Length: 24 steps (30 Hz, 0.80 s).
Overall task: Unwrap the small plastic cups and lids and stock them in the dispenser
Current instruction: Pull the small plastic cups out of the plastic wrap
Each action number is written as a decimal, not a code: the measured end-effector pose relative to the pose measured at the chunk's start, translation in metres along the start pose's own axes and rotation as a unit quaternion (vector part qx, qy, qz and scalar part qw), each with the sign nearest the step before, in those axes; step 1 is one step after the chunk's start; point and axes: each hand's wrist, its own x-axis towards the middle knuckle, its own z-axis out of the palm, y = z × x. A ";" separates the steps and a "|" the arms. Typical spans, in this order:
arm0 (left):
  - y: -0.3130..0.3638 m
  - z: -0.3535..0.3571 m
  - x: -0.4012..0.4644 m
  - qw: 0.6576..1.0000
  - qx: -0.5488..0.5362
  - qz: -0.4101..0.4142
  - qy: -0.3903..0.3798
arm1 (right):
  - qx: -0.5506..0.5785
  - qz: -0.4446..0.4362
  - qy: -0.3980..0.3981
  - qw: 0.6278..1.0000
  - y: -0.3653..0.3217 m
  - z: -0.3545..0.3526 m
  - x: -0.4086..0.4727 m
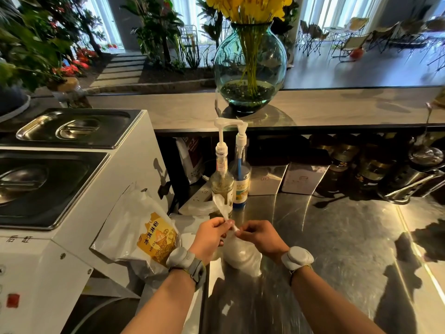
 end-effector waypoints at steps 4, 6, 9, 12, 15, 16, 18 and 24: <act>0.002 0.000 -0.003 0.993 -0.114 -0.005 -0.041 | 0.000 0.006 0.027 1.000 0.003 0.000 0.001; 0.003 -0.001 -0.006 0.980 -0.194 -0.013 -0.049 | -0.006 0.001 0.040 0.999 0.005 -0.002 0.001; 0.008 -0.009 -0.004 0.964 -0.262 -0.010 -0.037 | -0.009 0.005 0.051 0.999 0.011 -0.004 -0.001; 0.013 -0.015 0.001 0.955 -0.295 -0.007 -0.011 | -0.009 0.016 0.042 0.999 0.010 -0.004 -0.002; 0.010 -0.017 0.006 0.970 -0.241 0.005 0.002 | 0.003 0.019 0.043 0.999 0.004 -0.001 -0.002; 0.009 -0.015 0.005 0.979 -0.206 0.006 -0.001 | 0.002 0.015 0.046 0.999 0.003 -0.002 -0.001; 0.009 -0.008 0.001 0.988 -0.152 -0.004 -0.014 | -0.013 0.009 0.046 0.999 0.001 -0.001 0.001; 0.004 0.021 -0.005 0.998 0.026 0.047 -0.030 | -0.023 -0.022 0.016 0.999 -0.002 -0.001 0.002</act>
